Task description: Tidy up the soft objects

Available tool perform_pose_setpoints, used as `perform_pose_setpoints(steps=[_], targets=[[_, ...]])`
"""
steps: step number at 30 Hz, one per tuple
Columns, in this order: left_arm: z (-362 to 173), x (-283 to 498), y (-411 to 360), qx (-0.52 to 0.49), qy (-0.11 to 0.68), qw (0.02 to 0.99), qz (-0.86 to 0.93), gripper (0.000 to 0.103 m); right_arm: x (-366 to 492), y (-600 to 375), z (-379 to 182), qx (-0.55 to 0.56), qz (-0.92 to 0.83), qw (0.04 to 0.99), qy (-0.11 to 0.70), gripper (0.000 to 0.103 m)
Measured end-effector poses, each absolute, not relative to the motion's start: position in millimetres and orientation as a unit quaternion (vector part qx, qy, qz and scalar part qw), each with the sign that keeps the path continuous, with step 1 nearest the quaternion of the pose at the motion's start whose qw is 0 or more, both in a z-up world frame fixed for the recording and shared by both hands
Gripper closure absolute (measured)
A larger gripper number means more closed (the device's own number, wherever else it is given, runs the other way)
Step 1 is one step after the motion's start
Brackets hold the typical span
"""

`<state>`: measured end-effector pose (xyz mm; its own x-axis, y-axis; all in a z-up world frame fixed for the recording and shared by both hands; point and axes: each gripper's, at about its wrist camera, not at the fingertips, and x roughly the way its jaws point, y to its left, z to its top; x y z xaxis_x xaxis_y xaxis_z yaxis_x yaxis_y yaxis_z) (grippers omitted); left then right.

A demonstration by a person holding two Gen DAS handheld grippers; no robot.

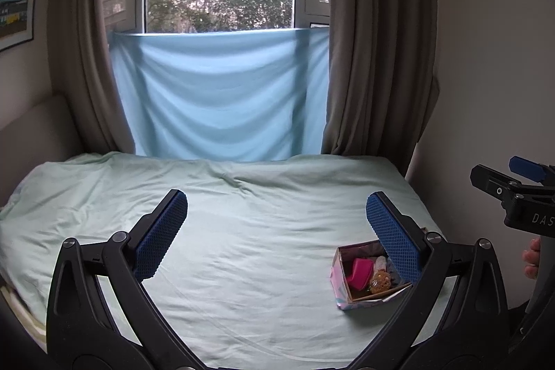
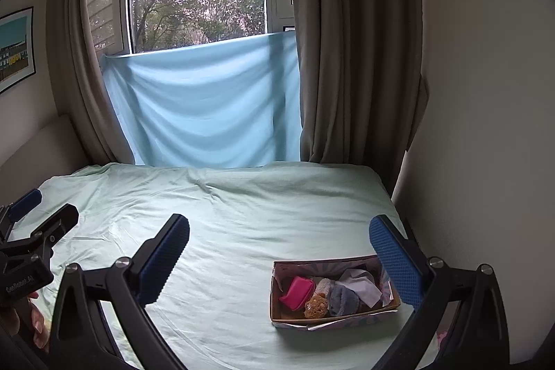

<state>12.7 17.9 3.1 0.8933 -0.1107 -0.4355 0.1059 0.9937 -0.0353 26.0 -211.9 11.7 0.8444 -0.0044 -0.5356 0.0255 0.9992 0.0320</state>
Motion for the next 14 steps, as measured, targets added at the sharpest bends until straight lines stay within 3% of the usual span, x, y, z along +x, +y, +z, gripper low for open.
perform_pose_setpoints(steps=[14], targets=[[-1.0,17.0,13.0,0.006,0.210,0.977,-0.047,0.000,33.4,-212.1,6.5,0.019,-0.009,0.958,0.287,0.000]])
